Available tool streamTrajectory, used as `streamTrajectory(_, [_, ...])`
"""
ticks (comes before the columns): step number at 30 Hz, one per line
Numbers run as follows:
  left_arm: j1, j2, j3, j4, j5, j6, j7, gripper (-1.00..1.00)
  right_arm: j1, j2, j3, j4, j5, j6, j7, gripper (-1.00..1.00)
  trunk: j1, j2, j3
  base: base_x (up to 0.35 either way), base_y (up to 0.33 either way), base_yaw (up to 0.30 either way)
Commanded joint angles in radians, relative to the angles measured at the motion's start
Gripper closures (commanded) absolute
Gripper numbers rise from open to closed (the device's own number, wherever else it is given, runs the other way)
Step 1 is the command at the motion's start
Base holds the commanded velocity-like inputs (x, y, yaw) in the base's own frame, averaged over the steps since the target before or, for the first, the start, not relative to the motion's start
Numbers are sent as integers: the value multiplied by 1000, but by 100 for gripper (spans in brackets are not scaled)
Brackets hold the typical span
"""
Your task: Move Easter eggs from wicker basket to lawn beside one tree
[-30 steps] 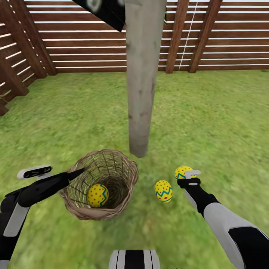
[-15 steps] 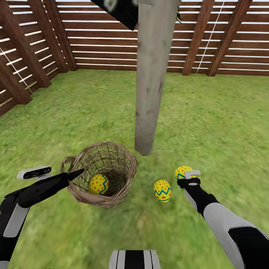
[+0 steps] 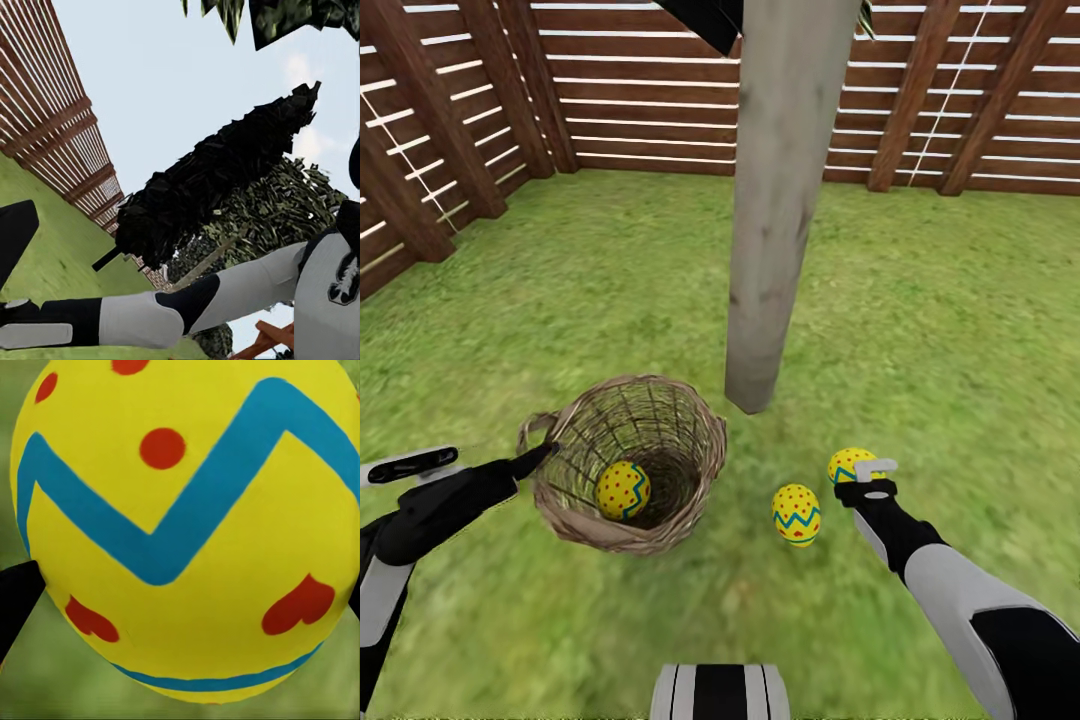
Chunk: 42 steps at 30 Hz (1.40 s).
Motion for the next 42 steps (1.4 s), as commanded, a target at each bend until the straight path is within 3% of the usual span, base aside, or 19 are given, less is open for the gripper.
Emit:
streamTrajectory(1, [11,1,43,-1,1,11,-3,-100,1,0,9,-1,0,9,-5,100,0,-1,-5,0,0,0])
streamTrajectory(4, [40,2,182,7,0,14,-3,-100,4,0,8,-1,0,9,-5,100,2,-1,-16,0,0,0])
streamTrajectory(6, [47,1,222,13,-5,14,-3,-100,7,0,8,-1,1,9,-5,100,2,-2,-24,0,0,0])
streamTrajectory(10, [60,0,269,27,-4,14,-3,-100,9,-1,8,-2,1,9,-12,100,4,-3,-39,0,0,0])
streamTrajectory(39, [60,-1,271,26,-1,17,-3,-100,11,-1,5,-8,-6,11,-14,100,17,-9,-152,0,0,0])
streamTrajectory(42, [60,-1,271,27,-1,19,-3,-100,11,0,5,-10,-5,10,-13,100,17,-9,-152,0,0,0])
